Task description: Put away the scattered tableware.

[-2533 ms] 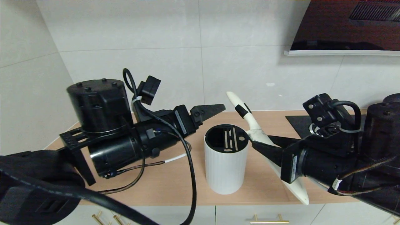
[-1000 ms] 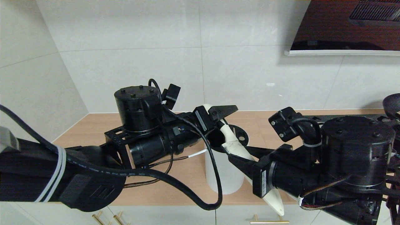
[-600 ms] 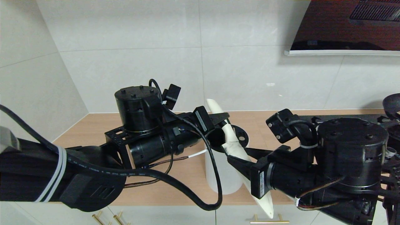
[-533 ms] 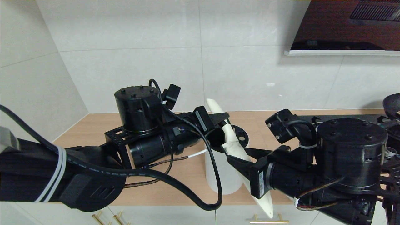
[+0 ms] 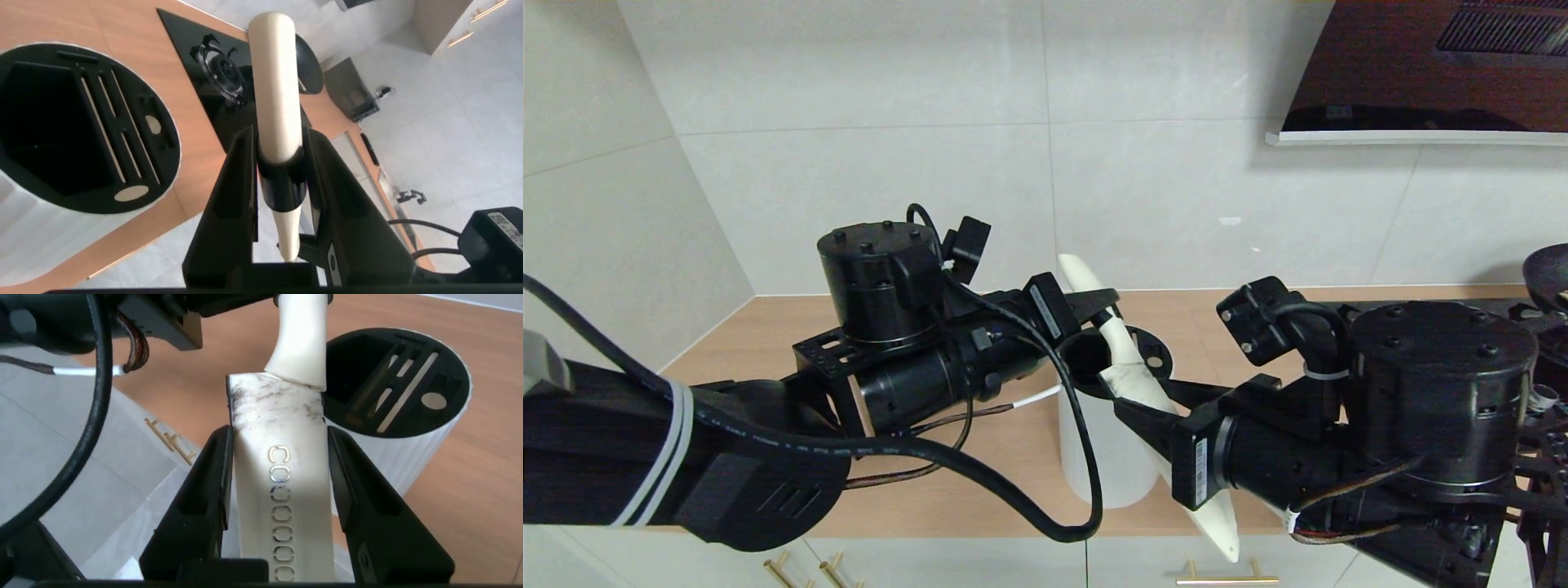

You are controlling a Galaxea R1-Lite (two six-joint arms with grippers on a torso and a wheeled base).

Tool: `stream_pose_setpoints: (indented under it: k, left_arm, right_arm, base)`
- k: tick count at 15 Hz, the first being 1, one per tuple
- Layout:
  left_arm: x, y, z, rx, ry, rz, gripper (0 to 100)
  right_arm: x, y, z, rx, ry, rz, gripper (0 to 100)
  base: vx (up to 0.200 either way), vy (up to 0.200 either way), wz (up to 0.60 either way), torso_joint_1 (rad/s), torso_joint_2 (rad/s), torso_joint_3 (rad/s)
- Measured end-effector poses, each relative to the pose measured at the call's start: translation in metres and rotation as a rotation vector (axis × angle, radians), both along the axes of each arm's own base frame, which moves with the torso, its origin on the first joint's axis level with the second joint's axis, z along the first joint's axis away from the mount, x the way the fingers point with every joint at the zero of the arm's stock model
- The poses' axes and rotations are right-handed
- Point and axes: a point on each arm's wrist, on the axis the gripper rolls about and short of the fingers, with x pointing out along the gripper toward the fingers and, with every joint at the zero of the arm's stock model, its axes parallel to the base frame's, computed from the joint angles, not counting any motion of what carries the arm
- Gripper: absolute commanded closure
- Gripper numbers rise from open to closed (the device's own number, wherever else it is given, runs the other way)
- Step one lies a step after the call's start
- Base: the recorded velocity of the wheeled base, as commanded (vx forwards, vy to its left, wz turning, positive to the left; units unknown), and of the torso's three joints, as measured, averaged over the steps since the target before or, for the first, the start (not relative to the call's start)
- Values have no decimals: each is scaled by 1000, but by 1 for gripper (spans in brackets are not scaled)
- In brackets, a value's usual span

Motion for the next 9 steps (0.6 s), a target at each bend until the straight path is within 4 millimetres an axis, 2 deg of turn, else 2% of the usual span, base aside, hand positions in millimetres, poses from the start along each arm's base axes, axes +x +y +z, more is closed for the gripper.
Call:
stream_pose_setpoints:
  k: [1,2,9]
  left_arm:
    - [0,0,0,0,0,1,100]
    - [0,0,0,-1,-1,1,100]
    - [-2,4,7,-11,-15,8,100]
  right_arm:
    - [0,0,0,2,0,-1,100]
    - [1,1,0,3,0,-3,0]
    - [1,0,5,31,-3,-23,0]
  base:
    - [0,0,0,0,0,0]
    - [0,0,0,0,0,0]
    - [0,0,0,0,0,0]
